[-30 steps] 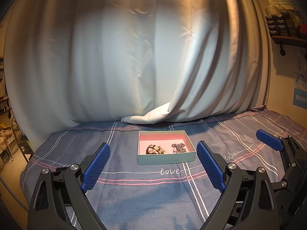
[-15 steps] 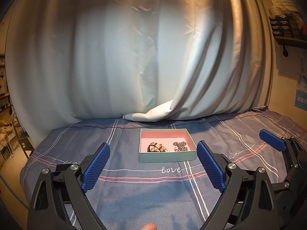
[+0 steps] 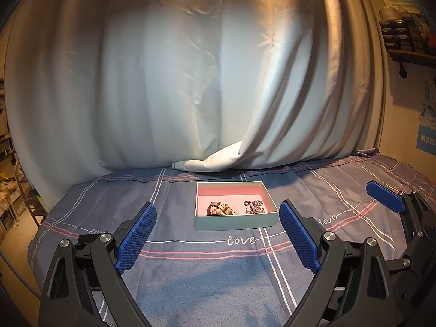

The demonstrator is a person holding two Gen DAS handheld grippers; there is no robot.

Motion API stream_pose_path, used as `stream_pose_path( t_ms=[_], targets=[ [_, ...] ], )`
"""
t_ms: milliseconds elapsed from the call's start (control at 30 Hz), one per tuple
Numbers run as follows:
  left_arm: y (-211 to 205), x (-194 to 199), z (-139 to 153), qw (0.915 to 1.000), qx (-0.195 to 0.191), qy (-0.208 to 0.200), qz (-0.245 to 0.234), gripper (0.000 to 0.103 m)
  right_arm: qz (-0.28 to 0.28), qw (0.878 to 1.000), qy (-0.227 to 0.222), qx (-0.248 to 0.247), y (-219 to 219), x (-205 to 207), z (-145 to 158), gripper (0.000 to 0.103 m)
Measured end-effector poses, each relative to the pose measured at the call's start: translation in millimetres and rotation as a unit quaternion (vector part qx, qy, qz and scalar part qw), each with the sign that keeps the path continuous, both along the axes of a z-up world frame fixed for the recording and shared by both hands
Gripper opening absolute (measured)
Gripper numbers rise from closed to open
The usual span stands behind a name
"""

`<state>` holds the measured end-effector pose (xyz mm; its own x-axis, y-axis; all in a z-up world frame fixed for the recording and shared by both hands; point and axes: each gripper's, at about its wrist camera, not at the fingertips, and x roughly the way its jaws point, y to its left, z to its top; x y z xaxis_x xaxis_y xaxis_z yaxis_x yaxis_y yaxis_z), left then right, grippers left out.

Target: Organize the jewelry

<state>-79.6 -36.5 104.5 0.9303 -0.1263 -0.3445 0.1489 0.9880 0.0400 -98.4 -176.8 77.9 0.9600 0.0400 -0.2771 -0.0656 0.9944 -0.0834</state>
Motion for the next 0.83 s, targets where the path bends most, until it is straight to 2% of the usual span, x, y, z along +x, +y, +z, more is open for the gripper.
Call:
stream_pose_path(
  t_ms=[167, 233, 267, 400, 667, 833],
  targets=[
    [-1.2, 3.1, -3.5, 0.9993, -0.018, 0.024, -0.021, 0.09, 0.001, 1.0, 0.0, -0.004, 2.0, -0.6, -0.4, 0.097],
    [0.1, 3.5, -5.5, 0.9988, -0.03, 0.033, -0.019, 0.097, 0.003, 1.0, 0.001, -0.004, 1.8, -0.4, -0.7, 0.097],
    [1.1, 2.0, -6.0, 0.9988, -0.036, 0.03, -0.015, 0.097, 0.002, 1.0, 0.0, -0.004, 1.3, -0.8, -0.4, 0.097],
    [-1.2, -2.5, -4.8, 0.9996, -0.023, 0.013, -0.004, 0.097, 0.003, 1.0, -0.002, -0.005, -0.3, -1.2, -0.1, 0.097],
    [-2.2, 2.9, -4.8, 0.9992, -0.017, 0.035, -0.001, 0.097, 0.004, 1.0, 0.002, -0.009, -1.0, -0.3, -1.4, 0.097],
    [-2.0, 6.0, -5.4, 0.9995, -0.007, 0.031, 0.01, 0.097, 0.004, 1.0, 0.006, -0.008, -1.7, -0.2, -2.2, 0.097]
  ],
)
